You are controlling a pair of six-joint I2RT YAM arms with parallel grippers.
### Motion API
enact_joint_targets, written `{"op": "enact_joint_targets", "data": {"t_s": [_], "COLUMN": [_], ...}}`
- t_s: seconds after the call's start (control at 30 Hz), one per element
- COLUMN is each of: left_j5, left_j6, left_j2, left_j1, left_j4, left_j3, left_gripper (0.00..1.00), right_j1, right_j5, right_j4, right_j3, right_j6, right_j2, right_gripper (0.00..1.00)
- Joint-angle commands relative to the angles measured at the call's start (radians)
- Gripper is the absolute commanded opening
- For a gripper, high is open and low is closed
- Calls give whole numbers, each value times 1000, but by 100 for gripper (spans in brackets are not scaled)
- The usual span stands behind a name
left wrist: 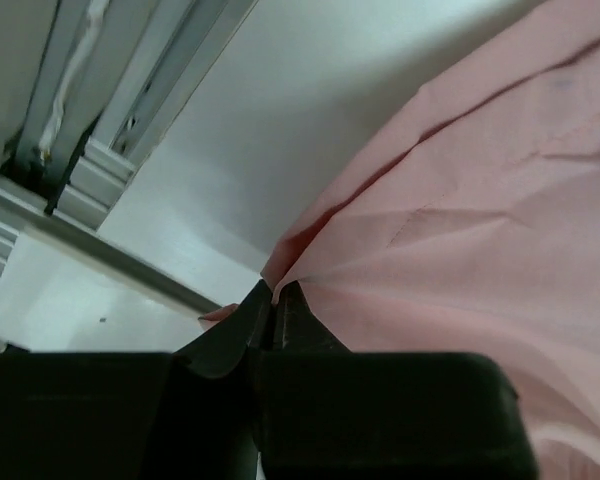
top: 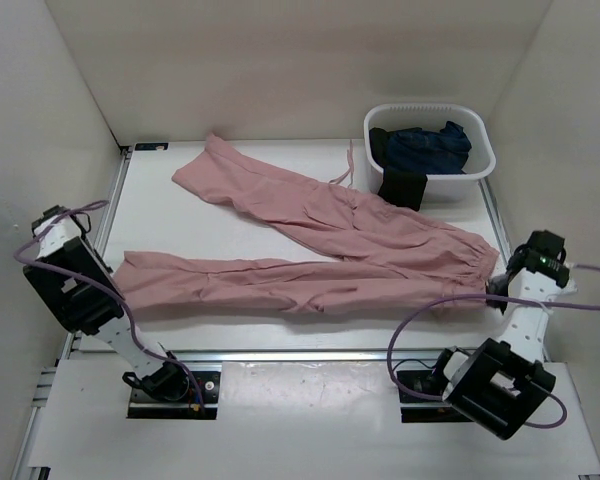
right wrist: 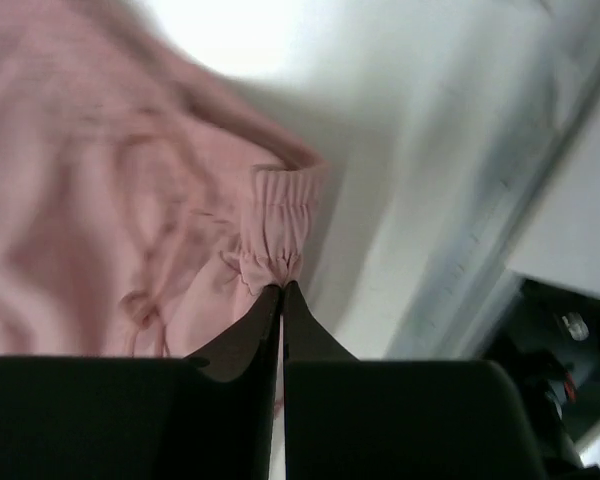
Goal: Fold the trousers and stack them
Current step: Flatten the trousers out
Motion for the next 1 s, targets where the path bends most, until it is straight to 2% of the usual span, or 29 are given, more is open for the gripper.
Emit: {"op": "enact_joint_targets", "data": {"t_s": [0.0,0.1,0.17,0.2,0.23,0.3,0.37,0.43,0.47,0.53,0.63,0.7,0.77,0.8,0.87,0.9,0.97], "left_j5": [-152,-152,-161,-161,-161,-143,-82,12,103,158,202,288,299,248,191,145,144], "left_j6": [17,17,17,17,17,17,17,17,17,17,17,17,17,17,17,17,17], "left_j2": [-33,-42,-42,-53,-64,-79,-94,-120,-143,-169,-194,-180,-157,-121,-69,-15,24], "left_j1": [56,92,119,119,132,132,141,132,95,52,-34,-84,-120,-143,-152,-152,-152], "left_j4": [81,81,81,81,81,69,41,-18,-32,-20,29,38,69,128,167,178,187], "left_j3": [-69,-107,-118,-130,-140,-163,-125,-66,-27,-26,-46,-46,-60,-69,-80,-66,-66], "left_gripper": [14,14,21,27,42,65,74,78,79,84,85,85,90,90,98,99,97], "right_j1": [-90,-102,-102,-102,-102,-102,-102,-102,-102,-102,-102,-102,-102,-102,-102,-102,-102], "right_j5": [114,173,219,259,276,289,299,287,270,258,246,236,226,226,215,215,215], "right_j4": [21,-25,-51,-68,-79,-79,-79,-66,-50,-25,-5,6,6,6,6,6,6], "right_j3": [-112,-135,-114,-90,-79,-68,-79,-99,-123,-145,-163,-163,-163,-163,-163,-163,-163], "right_j6": [103,154,163,163,163,163,163,163,154,154,128,116,105,105,105,105,105], "right_j2": [-37,-59,-59,-59,-59,-59,-59,-59,-59,-59,-68,-68,-68,-68,-68,-68,-77], "right_gripper": [0,0,0,0,0,0,0,0,0,0,0,0,0,0,0,0,0]}}
